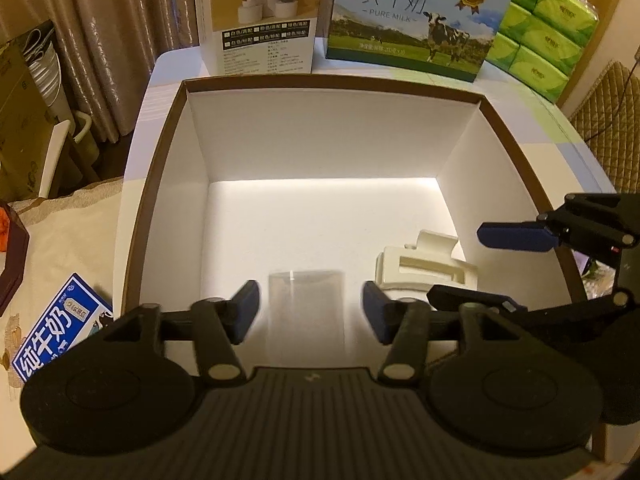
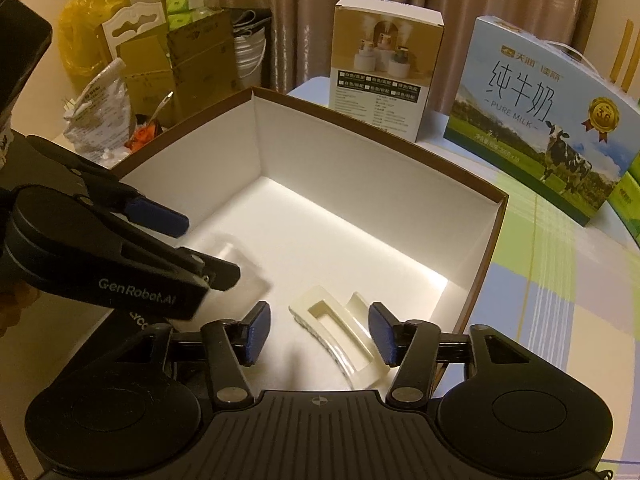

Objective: Organize objects
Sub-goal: 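Carry the clear case and white clip into the open box and release, then withdraw both tools from the box and turn toward the table items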

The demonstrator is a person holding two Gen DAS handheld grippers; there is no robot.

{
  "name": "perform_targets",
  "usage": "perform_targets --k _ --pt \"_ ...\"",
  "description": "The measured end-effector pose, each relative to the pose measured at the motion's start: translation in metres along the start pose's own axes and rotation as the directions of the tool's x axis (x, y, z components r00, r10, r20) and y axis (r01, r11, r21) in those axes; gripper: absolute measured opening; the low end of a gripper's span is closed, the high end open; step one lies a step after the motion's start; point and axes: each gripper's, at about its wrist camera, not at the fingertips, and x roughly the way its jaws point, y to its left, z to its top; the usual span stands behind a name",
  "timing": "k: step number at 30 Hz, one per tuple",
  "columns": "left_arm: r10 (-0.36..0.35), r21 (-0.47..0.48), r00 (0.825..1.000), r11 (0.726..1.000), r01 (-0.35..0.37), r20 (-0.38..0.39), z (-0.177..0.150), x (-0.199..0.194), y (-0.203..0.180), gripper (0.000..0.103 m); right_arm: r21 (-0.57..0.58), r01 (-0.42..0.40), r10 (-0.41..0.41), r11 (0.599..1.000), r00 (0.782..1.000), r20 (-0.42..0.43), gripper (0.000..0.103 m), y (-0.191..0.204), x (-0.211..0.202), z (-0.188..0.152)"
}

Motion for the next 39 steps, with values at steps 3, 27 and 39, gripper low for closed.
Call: perform_targets --k 3,27,39 --pt "0.003 0.008 1.000 1.000 -0.003 0.004 -0.002 -0.003 -0.001 0.062 0.007 -0.009 0.009 1.000 1.000 0.003 0.059 0.000 -0.004 -0.002" --pt "0.075 -0.071 0.995 0.995 -0.070 0.072 -0.037 -0.084 -0.006 0.084 0.080 -0.066 0.057 0.995 0.993 0.104 0.078 0.013 -0.077 -0.022" --pt "0.116 -0.110 0.987 0.988 -0.104 0.115 -0.064 -0.132 -0.022 0.091 0.128 -0.076 0.054 0.989 0.985 0.167 0.097 0.024 -0.125 -0.041"
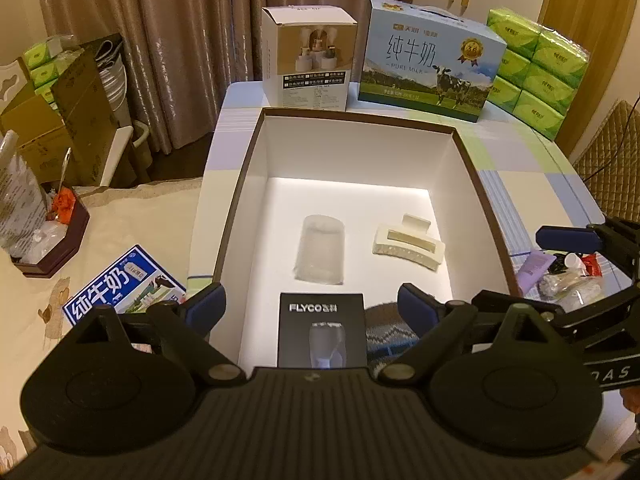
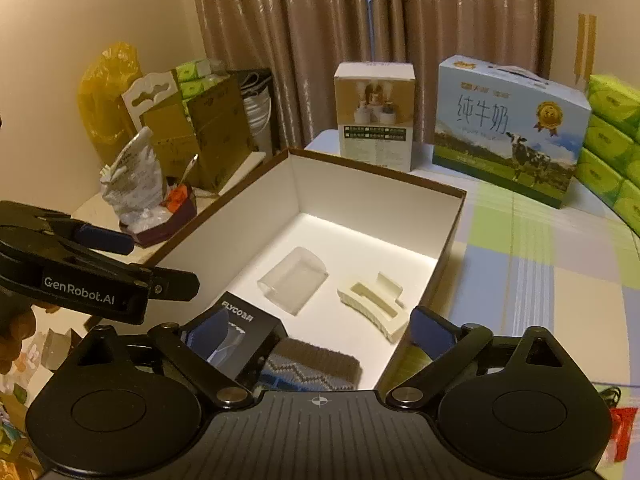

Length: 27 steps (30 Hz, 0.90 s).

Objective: Organize objects
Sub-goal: 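Withdraw both tools from the box and turn toward the table items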

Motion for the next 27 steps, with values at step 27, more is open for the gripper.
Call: perform_targets --k 27 --pt "-0.007 -0.044 1.000 0.999 0.008 0.010 -0.067 -0.065 -0.047 0.095 0.037 -0.052 0.051 0.998 0.999 0.020 0.101 -0.006 -0.081 -0.055"
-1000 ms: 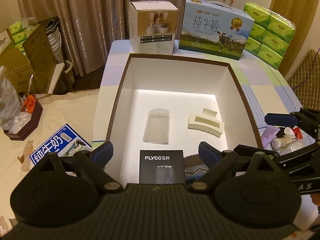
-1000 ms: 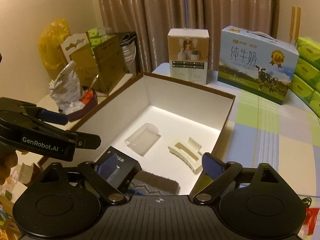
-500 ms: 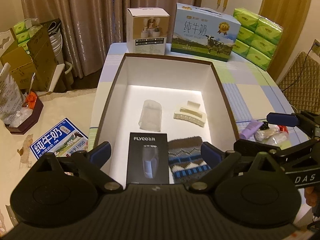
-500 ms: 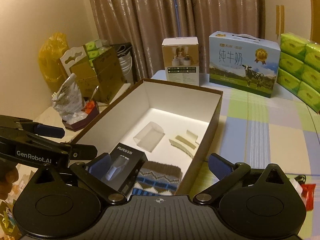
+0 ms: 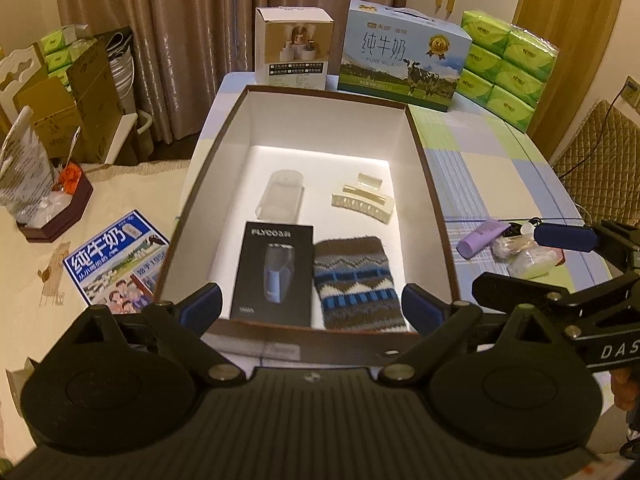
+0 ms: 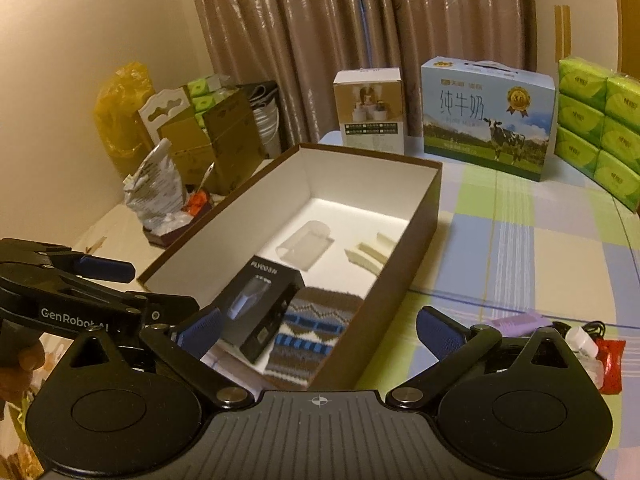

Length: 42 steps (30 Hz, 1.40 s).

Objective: Organize objects
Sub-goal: 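Withdraw both tools from the box and turn toward the table items, then move both tools toward the floss-pick case and red candy packet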

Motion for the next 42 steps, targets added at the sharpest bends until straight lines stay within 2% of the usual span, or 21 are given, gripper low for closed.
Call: perform_targets --k 8,14,24,33,42 --pt "0.004 -0.010 1.000 1.000 -0.004 -0.017 -0.015 -0.003 -0.031 0.095 0.011 -0.014 0.014 1.000 1.000 -0.024 0.101 -0.024 -0.022 -0.017" --pt "-0.021 0.007 0.999 1.000 0.021 -0.036 -0.023 -0.002 -0.064 0.095 0.041 0.010 -0.009 0.999 1.000 -0.029 0.101 -0.053 -0.043 -0.028" --pt "-0.091 0.053 0.995 0.994 0.094 -0.050 -0.022 0.009 -0.122 0.095 0.129 0.095 -0.091 0.987 0.995 -0.031 0.101 -0.110 -0.073 -0.045" --pt "-0.147 0.110 0.987 0.982 0.153 -0.062 -0.017 0.029 -0.176 0.095 0.220 0.198 -0.192 0.955 0.980 -0.047 0.101 -0.166 -0.097 -0.060" --pt "-0.166 0.131 0.983 0.976 0.175 -0.080 -0.015 0.048 -0.211 0.095 0.270 0.239 -0.228 0.933 0.971 -0.071 0.101 -0.206 -0.109 -0.072"
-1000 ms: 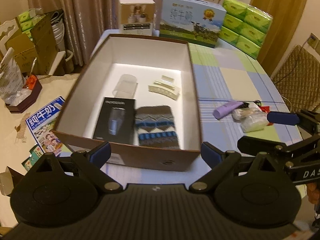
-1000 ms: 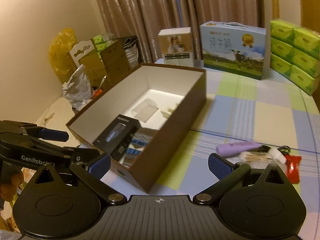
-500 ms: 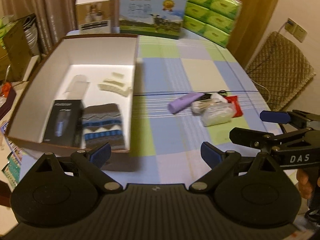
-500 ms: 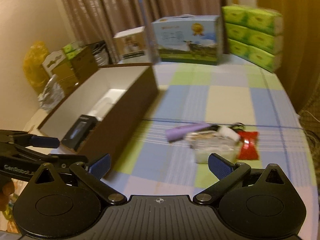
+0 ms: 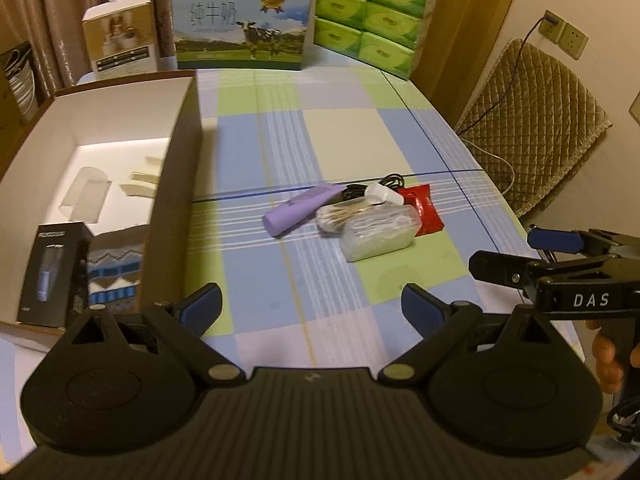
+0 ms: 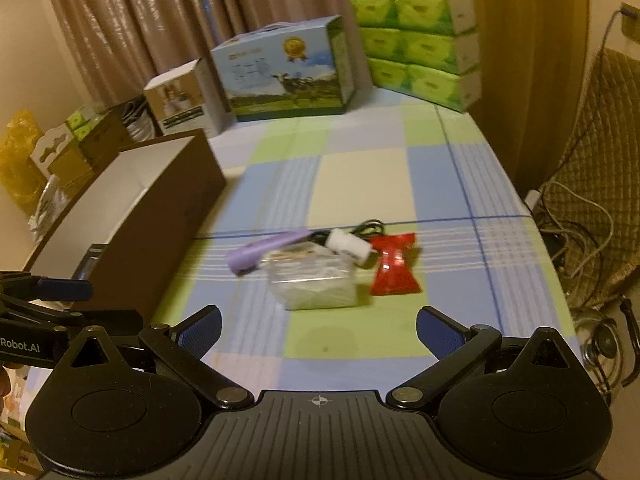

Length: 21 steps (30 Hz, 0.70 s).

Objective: Organize objects
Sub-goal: 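Move both tools toward the floss-pick case and red candy packet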

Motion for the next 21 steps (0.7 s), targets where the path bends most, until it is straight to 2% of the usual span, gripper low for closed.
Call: perform_targets --k 7,8,10,13,21 --pt "-0.009 -0.011 1.000 1.000 0.009 -0.015 0.003 0.030 -0.021 0.094 0.031 0.057 -0.056 0.998 0.998 -0.025 0.099 -0.035 0.016 -0.002" --pt "-0.010 -0.015 1.000 1.000 0.010 -0.015 0.003 0.034 -0.023 0.094 0.032 0.059 -0.058 0.998 0.998 -0.027 0.097 -0.040 0.018 -0.002" --pt "-0.008 -0.020 1.000 1.000 0.008 -0.012 0.004 0.042 -0.029 0.094 0.031 0.061 -0.060 0.998 0.997 -0.039 0.085 -0.049 0.024 -0.001" --pt "-0.007 -0.029 1.000 1.000 0.007 -0.018 0.006 0.056 -0.036 0.094 0.034 0.060 -0.059 0.998 0.997 -0.053 0.078 -0.062 0.032 0.000" --pt "-0.010 -0.040 0.999 0.999 0.009 -0.035 0.011 0.087 -0.057 0.095 0.033 0.052 -0.049 0.998 0.995 -0.085 0.077 -0.087 0.051 0.005"
